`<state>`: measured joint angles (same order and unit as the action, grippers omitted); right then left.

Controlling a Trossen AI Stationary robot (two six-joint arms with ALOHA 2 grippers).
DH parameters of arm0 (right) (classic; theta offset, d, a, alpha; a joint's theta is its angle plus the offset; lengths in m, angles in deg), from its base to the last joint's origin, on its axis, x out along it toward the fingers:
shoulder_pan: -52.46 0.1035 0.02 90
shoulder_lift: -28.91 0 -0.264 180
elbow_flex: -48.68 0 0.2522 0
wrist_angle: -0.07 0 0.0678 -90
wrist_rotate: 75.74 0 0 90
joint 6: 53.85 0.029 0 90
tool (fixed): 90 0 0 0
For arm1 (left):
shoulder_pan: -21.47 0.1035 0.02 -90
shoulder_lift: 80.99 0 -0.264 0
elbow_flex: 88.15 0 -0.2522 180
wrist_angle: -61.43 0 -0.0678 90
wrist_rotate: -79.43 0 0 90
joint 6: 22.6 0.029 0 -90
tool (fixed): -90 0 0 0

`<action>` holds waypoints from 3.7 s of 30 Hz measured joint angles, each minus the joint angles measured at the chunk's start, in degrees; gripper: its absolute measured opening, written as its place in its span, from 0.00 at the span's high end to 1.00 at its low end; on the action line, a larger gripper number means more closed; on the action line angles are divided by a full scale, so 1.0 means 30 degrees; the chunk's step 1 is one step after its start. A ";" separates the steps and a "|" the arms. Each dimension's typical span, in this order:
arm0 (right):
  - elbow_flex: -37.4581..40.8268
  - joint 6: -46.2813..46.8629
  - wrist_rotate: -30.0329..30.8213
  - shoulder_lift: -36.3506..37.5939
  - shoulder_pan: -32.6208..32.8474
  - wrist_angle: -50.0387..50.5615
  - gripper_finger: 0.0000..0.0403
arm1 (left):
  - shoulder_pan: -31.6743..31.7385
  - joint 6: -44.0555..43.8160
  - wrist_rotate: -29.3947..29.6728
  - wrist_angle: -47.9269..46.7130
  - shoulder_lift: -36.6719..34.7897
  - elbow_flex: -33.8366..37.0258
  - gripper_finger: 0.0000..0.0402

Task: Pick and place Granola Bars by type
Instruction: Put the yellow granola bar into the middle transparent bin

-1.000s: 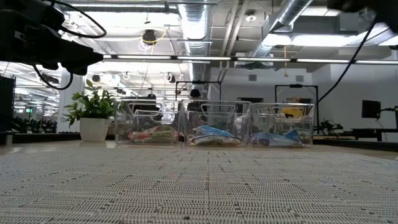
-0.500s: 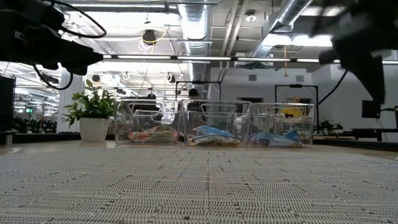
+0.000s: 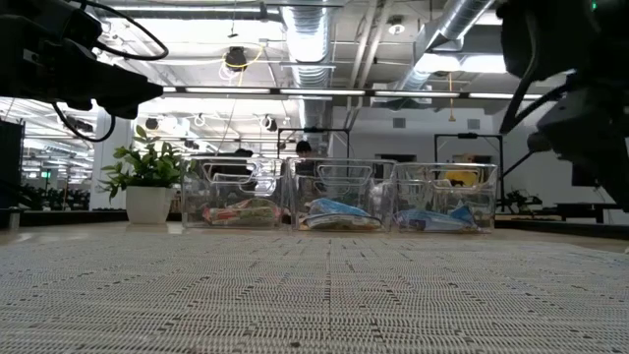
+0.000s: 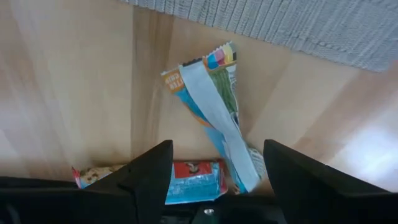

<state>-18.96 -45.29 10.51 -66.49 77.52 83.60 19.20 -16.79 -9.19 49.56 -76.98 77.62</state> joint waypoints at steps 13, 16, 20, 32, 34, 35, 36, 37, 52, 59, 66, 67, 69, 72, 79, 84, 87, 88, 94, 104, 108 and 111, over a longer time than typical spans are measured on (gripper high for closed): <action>0.2485 0.1655 0.0371 -0.0095 -0.0154 -0.3242 0.39 | 0.0000 0.0000 0.0007 0.0000 0.0007 0.0000 0.60; 0.2803 0.2375 0.0231 -0.0022 -0.0161 -0.3652 0.42 | -0.0002 0.0000 0.0007 0.0000 0.0002 0.0000 0.60; 0.2859 0.3028 0.0125 -0.0022 -0.0154 -0.3770 0.54 | 0.0003 0.0000 0.0007 0.0000 0.0001 0.0000 0.60; 0.2670 0.4119 0.0281 0.0829 -0.0157 -0.5057 0.88 | -0.0002 0.0000 0.0009 0.0000 0.0007 0.0000 0.60; 0.2503 0.4818 0.0303 0.1682 -0.0190 -0.5555 0.89 | 0.0004 0.0000 0.0011 0.0000 0.0000 0.0004 0.60; 0.2495 0.5212 0.0236 0.2145 -0.0190 -0.5578 0.89 | 0.0000 0.0000 0.0015 0.0000 0.0000 0.0000 0.60; 0.2479 0.5625 0.0040 0.2618 -0.0199 -0.5785 0.89 | 0.0002 0.0000 0.0015 0.0000 0.0000 0.0005 0.60; 0.2365 0.6028 -0.0133 0.3163 -0.0265 -0.6149 0.89 | 0.0004 0.0000 0.0008 0.0000 0.0001 0.0000 0.60; 0.0907 0.7488 -0.0686 1.0904 -0.2596 -1.9330 0.88 | 0.0004 0.0000 0.0015 0.0000 0.0006 0.0000 0.60; 0.0900 0.5990 -0.0700 1.1455 -0.3390 -2.4110 0.88 | 0.0004 0.0000 0.0015 0.0000 0.0007 0.0000 0.60; 0.0907 0.5962 -0.0729 1.0448 -0.4552 -2.4601 0.88 | 0.0002 0.0000 0.0015 0.0000 0.0002 0.0000 0.60; 0.0907 0.5949 -0.0729 1.0286 -0.4835 -2.4634 0.88 | -0.0001 0.0000 0.0015 0.0000 0.0007 0.0000 0.60; 0.0907 0.5675 -0.0771 0.9765 -0.5536 -2.5142 0.88 | 0.0002 0.0000 0.0015 0.0000 0.0004 0.0000 0.60; 0.0907 0.4574 -0.0766 0.8883 -0.6830 -2.5842 0.88 | 0.0004 0.0000 0.0015 0.0000 0.0007 0.0000 0.60; 0.0907 0.2971 -0.0710 0.6350 -1.0879 -2.9093 0.88 | 0.0004 0.0000 0.0015 0.0000 0.0002 0.0000 0.60; 0.0374 0.2989 -0.0233 0.4375 -1.3886 -3.0047 0.88 | -0.0004 0.0000 0.0015 0.0000 0.0007 0.0000 0.60; -0.0506 0.3127 -0.0140 0.3397 -1.5396 -3.0132 0.88 | 0.0004 0.0000 0.0015 0.0000 0.0005 0.0000 0.60; -0.0783 0.3130 -0.0136 0.3173 -1.5774 -3.0117 0.88 | 0.0000 0.0000 0.0011 0.0000 0.0004 0.0000 0.60; -0.2234 0.3134 -0.0212 0.2119 -1.6947 -3.0065 0.88 | 0.0000 0.0000 0.0007 0.0000 0.0000 0.0003 0.60; -0.2539 0.3141 -0.0285 0.1698 -1.7492 -2.8587 0.88 | 0.0004 0.0000 0.0007 0.0000 0.0007 0.0000 0.60; -0.2536 0.3146 -0.0290 0.1698 -1.7528 -2.6910 0.88 | -0.0002 0.0000 0.0007 0.0000 0.0006 0.0000 0.60; -0.2533 0.3560 -0.0292 0.1698 -1.7523 -2.5307 0.88 | -0.0004 0.0000 0.0007 0.0000 0.0007 0.0000 0.60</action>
<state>-26.56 -34.61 9.63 -61.40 24.95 7.68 19.19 -16.79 -9.17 49.56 -76.96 77.62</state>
